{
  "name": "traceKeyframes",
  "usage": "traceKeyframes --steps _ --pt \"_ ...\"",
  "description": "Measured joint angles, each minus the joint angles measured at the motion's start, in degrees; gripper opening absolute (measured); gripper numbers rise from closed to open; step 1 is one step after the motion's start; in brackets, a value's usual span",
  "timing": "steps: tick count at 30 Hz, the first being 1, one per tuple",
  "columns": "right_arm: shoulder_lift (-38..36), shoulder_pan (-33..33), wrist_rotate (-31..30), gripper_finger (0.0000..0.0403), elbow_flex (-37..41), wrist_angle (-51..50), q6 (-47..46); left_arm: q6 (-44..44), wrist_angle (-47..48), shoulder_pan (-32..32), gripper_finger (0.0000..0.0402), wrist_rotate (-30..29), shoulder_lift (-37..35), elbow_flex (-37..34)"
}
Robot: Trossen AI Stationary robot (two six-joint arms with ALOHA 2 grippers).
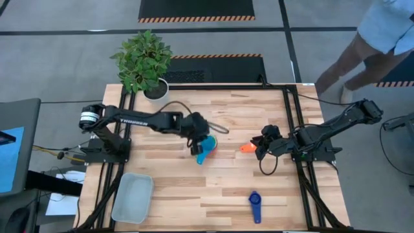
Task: Nest measuring cups in basket
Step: Stack the light blue measuring cup on the green measuring cup
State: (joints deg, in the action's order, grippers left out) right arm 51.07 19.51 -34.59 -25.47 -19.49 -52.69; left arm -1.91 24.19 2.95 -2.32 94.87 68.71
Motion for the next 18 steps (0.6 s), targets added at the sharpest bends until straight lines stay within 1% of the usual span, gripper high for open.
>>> traceKeyframes --steps 3,7,11,13,15,18 --pt "0.0 0.0 0.1 0.0108 0.0 -0.1 0.0 2.8 -0.2 3.0 0.0000 4.1 0.0 0.4" --pt "0.0 0.0 0.2 0.0108 0.0 0.0 -0.3 4.8 0.0 6.2 0.0000 7.4 0.0 0.4" --pt "0.0 0.0 0.2 0.0108 0.0 0.1 -0.9 7.1 1.3 7.4 0.0000 8.8 1.3 0.3" --pt "0.0 0.0 0.2 0.0108 0.0 -0.1 -0.9 8.2 0.6 7.4 0.0000 9.2 2.5 1.0" --pt "0.0 0.0 0.4 0.0108 0.0 0.0 -0.9 8.9 2.9 7.5 0.0000 9.2 3.4 1.1" --pt "0.0 0.0 0.8 0.0108 0.0 -0.2 -0.9 9.9 2.9 7.4 0.0000 9.6 4.9 2.0"
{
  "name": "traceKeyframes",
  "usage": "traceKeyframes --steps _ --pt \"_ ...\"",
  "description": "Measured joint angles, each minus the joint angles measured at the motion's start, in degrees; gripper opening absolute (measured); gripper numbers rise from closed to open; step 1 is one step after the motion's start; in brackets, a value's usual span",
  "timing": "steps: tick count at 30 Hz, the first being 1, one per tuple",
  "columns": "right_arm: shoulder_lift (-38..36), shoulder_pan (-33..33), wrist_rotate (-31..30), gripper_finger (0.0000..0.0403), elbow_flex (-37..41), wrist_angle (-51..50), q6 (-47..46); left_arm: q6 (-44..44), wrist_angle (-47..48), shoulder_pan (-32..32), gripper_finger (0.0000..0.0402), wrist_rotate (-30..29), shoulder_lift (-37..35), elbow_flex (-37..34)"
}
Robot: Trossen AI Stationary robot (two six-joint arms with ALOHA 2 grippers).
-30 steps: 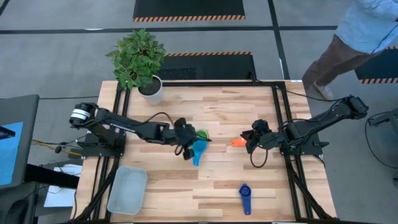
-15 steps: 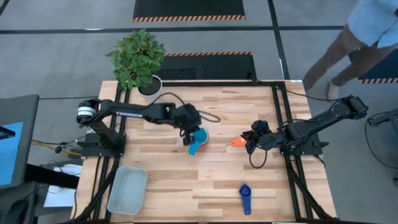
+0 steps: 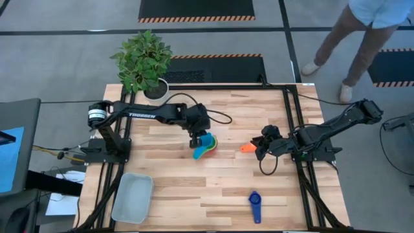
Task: Nest measuring cups in basket
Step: Stack the light blue measuring cup on the green measuring cup, then stack the orange measuring cup on the light blue measuring cup
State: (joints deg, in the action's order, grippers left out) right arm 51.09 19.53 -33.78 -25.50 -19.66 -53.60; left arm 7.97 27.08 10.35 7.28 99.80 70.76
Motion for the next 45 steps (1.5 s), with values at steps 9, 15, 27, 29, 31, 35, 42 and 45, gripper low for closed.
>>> traceKeyframes --steps 9,15,27,29,31,35,42,45 --pt "0.0 0.0 0.7 0.0108 0.0 0.1 0.0 -0.2 0.4 0.0 0.0017 -0.1 0.7 0.5" --pt "0.0 0.0 0.5 0.0108 0.0 0.0 0.0 -0.7 0.4 0.0 0.0069 -0.8 0.7 0.5" --pt "0.0 0.8 -1.2 0.0108 0.0 -4.8 -3.8 -8.2 -2.2 -2.9 0.0111 -7.8 -3.3 -0.4" --pt "0.0 1.9 -1.9 0.0108 0.0 -6.8 -6.2 -8.6 -7.0 -4.0 0.0105 -7.8 -5.5 -3.5" --pt "0.0 3.0 -2.5 0.0108 0.0 -9.2 -8.7 -9.5 -12.0 -4.8 0.0099 -7.9 -8.3 -6.9" --pt "0.0 5.2 -1.9 0.0108 0.0 -14.3 -13.5 -12.3 -23.4 -6.6 0.0096 -10.2 -15.5 -16.2" --pt "2.6 6.7 1.2 0.0108 0.0 -10.1 -15.6 -16.1 -38.3 -12.8 0.0095 -21.9 -28.4 -32.5" --pt "2.7 6.7 1.4 0.0108 0.0 -8.6 -14.6 -17.0 -41.2 -15.7 0.0095 -26.1 -32.2 -36.6"
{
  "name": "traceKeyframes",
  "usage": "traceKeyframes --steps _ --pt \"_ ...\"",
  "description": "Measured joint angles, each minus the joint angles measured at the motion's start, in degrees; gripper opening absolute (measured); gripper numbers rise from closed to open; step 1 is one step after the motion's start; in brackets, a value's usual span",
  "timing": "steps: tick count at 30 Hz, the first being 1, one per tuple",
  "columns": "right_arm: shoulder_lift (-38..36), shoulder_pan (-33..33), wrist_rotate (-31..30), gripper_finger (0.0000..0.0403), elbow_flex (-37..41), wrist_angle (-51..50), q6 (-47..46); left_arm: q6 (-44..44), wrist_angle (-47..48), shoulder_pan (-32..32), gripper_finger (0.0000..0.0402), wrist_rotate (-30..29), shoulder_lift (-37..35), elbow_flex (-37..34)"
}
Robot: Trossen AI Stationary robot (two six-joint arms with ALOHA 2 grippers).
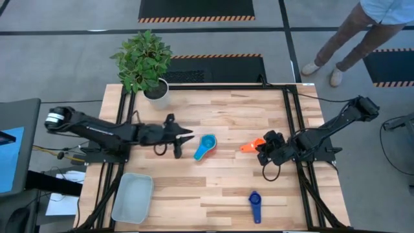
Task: Nest measuring cups in basket
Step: Stack the orange measuring cup on the light blue measuring cup
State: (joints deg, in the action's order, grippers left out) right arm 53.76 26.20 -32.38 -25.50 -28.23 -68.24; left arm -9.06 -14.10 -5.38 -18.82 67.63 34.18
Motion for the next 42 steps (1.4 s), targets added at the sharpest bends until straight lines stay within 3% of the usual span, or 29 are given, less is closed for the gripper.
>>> traceKeyframes --steps 5,9,13,21,30,36,42 --pt "-0.2 -1.3 -0.6 0.0108 -2.9 -5.7 -0.2 -1.4 -0.8 -4.6 0.0095 -8.0 -5.0 -4.1" --pt "0.0 -2.3 -0.6 0.0108 -6.2 -13.0 -0.8 -1.7 -7.4 -8.2 0.0095 -13.9 -6.2 -8.0" --pt "0.0 -2.8 0.7 0.0108 -7.2 -18.8 -2.5 -2.3 -12.7 -9.8 0.0095 -14.0 -4.9 -10.9" --pt "0.0 -3.1 1.0 0.0108 -4.8 -18.2 -3.3 -4.1 -13.6 -10.0 0.0095 -15.2 -1.7 -11.8" --pt "-0.2 -4.0 0.9 0.0108 -4.7 -18.0 0.6 2.4 -13.2 -9.2 0.0095 -16.4 -1.4 -11.6" --pt "-0.1 -5.0 1.8 0.0109 -4.7 -18.1 0.4 -4.3 -13.7 -7.9 0.0095 -15.9 0.3 -11.6" --pt "-0.1 -4.4 2.6 0.0143 -4.7 -19.5 0.6 -4.6 -17.1 -7.8 0.0095 -16.3 3.9 -11.6"
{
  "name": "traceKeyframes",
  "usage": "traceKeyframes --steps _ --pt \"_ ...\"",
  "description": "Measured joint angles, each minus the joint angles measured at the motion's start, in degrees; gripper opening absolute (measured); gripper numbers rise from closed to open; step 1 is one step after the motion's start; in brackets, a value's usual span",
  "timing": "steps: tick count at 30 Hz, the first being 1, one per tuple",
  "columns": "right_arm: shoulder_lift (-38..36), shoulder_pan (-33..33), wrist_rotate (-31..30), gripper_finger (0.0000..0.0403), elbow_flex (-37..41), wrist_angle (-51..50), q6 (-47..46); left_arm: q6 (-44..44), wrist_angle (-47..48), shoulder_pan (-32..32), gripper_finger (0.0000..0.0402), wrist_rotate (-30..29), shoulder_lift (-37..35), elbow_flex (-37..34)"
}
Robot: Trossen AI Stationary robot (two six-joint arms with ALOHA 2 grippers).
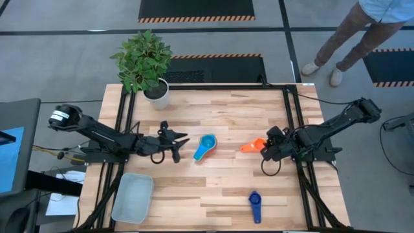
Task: Nest measuring cups in basket
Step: Stack the orange measuring cup on the light blue measuring cup
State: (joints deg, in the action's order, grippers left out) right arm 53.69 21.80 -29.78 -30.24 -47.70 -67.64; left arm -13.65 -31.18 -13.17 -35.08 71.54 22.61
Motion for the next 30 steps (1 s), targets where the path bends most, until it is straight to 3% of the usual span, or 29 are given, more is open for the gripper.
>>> traceKeyframes --steps 6,11,18,30 --pt "0.5 -1.4 0.0 0.0193 0.0 -5.2 -4.4 1.1 -3.3 -0.6 0.0095 -2.6 0.2 0.0" --pt "4.5 -2.9 -1.3 0.0209 0.0 -5.2 -5.6 2.9 -3.1 -1.6 0.0095 -4.3 -1.2 0.0" --pt "10.7 -8.4 -0.5 0.0201 0.0 -0.1 2.1 2.5 -0.4 -1.6 0.0095 -4.5 -1.1 0.0" --pt "16.6 -17.3 8.9 0.0153 0.0 5.8 20.4 2.4 -0.3 -1.4 0.0095 -4.6 -1.1 0.0"
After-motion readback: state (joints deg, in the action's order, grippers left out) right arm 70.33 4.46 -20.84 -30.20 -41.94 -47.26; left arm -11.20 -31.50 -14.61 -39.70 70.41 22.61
